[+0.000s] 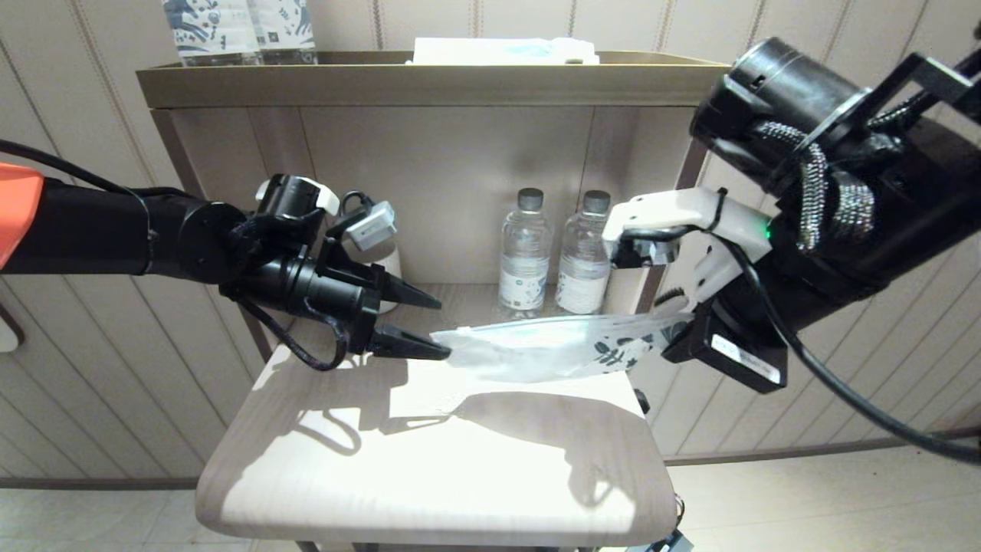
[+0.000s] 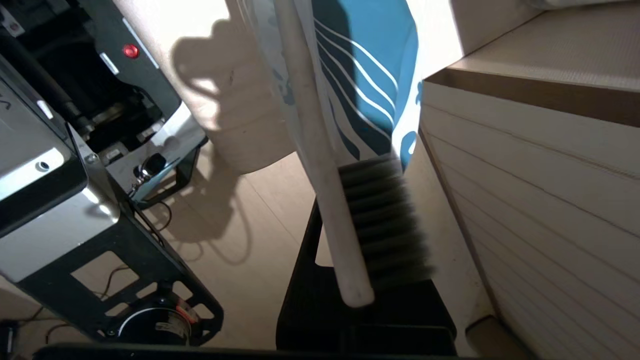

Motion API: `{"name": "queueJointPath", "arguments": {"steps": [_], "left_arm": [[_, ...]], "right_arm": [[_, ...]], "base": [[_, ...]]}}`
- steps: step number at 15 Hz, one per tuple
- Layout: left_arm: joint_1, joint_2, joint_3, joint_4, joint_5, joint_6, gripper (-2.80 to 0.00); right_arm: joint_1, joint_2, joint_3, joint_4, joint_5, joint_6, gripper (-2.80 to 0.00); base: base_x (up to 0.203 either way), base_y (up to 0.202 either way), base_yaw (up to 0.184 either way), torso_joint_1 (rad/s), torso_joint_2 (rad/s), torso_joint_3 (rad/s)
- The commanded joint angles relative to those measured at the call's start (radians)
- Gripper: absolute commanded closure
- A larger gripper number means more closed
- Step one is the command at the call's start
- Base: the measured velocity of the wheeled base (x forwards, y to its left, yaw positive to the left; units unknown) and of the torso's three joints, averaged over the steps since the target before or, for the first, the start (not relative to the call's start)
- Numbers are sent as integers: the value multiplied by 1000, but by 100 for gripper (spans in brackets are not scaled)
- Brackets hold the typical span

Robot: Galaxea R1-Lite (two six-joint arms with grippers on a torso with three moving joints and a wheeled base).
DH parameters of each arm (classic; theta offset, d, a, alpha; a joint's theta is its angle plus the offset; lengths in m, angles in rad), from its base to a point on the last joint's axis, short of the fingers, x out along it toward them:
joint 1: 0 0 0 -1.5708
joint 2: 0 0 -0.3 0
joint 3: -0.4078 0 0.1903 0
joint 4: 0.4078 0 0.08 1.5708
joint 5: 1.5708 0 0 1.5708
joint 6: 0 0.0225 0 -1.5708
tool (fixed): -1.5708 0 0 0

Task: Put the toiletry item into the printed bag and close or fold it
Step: Hand it to the other hand

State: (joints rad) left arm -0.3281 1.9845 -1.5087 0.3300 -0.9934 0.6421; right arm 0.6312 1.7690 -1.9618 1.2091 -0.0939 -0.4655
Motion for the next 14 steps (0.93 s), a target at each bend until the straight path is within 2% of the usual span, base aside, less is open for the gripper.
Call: {"name": "queueJointPath", "arguments": {"steps": [1, 4, 7, 9, 10, 14], "left_arm": [[0, 0, 4, 3, -5, 10, -280], [-1, 5, 5, 4, -4, 16, -280], [-2, 8, 7, 4, -4, 16, -280], [-2, 11, 6, 4, -4, 16, -280], [-2, 13, 7, 4, -4, 16, -280], [-3, 13, 2, 4, -2, 16, -280]], "right_arm": [[5, 33, -6, 10, -16, -5, 0], [11, 46, -7, 9, -131, -32, 0], [8, 68, -4, 9, -143, -37, 0], [14, 62, -6, -49, -150, -37, 0], [14, 63, -1, -10, -156, -37, 0], [33, 75, -3, -13, -168, -38, 0]], "base": [[0, 0, 0, 0, 0, 0], [0, 0, 0, 0, 0, 0], [0, 0, 0, 0, 0, 0], [0, 0, 0, 0, 0, 0], [0, 0, 0, 0, 0, 0], [0, 0, 0, 0, 0, 0]]}}
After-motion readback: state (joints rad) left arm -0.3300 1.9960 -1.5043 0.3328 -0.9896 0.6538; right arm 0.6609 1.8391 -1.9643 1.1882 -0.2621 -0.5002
